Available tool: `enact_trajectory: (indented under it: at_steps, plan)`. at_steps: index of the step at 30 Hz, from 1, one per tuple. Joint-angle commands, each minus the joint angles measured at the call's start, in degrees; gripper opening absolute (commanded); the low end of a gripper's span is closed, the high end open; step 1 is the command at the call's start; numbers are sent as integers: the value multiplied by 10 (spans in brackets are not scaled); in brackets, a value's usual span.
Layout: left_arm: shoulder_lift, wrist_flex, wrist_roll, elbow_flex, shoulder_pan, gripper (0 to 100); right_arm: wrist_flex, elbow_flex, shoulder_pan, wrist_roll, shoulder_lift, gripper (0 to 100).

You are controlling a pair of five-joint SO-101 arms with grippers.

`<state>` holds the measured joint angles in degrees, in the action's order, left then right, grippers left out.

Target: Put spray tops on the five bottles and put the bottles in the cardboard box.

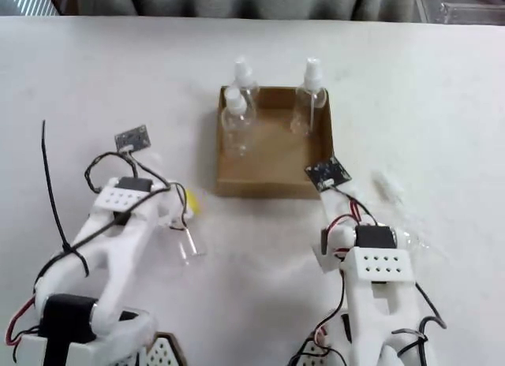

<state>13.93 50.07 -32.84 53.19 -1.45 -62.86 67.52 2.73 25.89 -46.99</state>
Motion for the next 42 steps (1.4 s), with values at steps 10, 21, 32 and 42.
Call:
enact_trajectory:
  at_steps: [10, 21, 32, 42]
  plan:
    - [64, 3, -31, -25, 6, 285, 10, -4, 0, 6, 1, 16]
    - [5, -11, -33, -42, 5, 298, 10, -4, 1, 6, 2, 16]
    - [0, -14, -29, -47, 2, 59, 10, -4, 1, 6, 2, 16]
    - [5, -15, 43, -43, 7, 27, -18, -53, -14, 5, -2, 16]
